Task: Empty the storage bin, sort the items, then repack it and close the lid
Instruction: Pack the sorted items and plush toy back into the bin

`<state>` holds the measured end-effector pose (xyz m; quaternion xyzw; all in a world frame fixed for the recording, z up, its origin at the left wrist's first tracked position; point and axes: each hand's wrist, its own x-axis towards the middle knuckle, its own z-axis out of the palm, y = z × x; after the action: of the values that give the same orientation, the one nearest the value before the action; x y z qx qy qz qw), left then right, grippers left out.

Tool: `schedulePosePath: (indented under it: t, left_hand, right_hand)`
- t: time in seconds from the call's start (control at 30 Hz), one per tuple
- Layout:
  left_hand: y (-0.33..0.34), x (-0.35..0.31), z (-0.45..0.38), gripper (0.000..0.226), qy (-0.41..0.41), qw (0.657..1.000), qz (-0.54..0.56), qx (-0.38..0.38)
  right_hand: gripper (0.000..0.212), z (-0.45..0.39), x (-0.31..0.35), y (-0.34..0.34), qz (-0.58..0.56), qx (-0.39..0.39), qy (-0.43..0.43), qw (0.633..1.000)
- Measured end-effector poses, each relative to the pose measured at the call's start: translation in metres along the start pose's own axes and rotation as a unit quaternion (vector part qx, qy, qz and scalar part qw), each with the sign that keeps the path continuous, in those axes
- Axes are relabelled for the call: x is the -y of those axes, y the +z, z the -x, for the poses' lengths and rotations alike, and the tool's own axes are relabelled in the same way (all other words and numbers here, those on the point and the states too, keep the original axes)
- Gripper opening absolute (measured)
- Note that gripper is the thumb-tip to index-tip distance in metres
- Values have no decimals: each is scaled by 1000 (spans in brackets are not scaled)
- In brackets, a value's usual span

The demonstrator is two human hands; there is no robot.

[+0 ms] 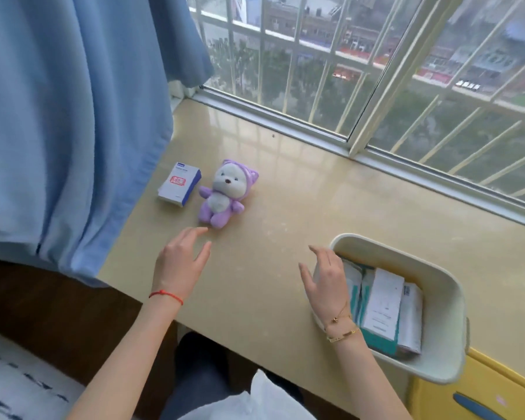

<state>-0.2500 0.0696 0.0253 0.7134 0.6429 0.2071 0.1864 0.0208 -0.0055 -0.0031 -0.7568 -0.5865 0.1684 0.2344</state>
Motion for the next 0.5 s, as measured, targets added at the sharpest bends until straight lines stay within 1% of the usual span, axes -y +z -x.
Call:
schedulePosePath:
  t: [0.1,0.23,0.37,0.5]
  left_hand:
    - [-27,54,-36,30,-24,1000,-11,-2]
    - [-46,124,-91,30,-63,998,-8,5]
    - [-40,184,-145,28,-68,997,7,41]
    - [-25,222,-190,28,-68,995,24,68]
  right_hand:
    - [47,-23,54,39,-6,14,-7,1000]
    - [43,-61,123,97,-46,25,8,999]
    - [38,-106,176,154,-77,37,35,996]
    - [37,-151,209,201,-95,40,66,993]
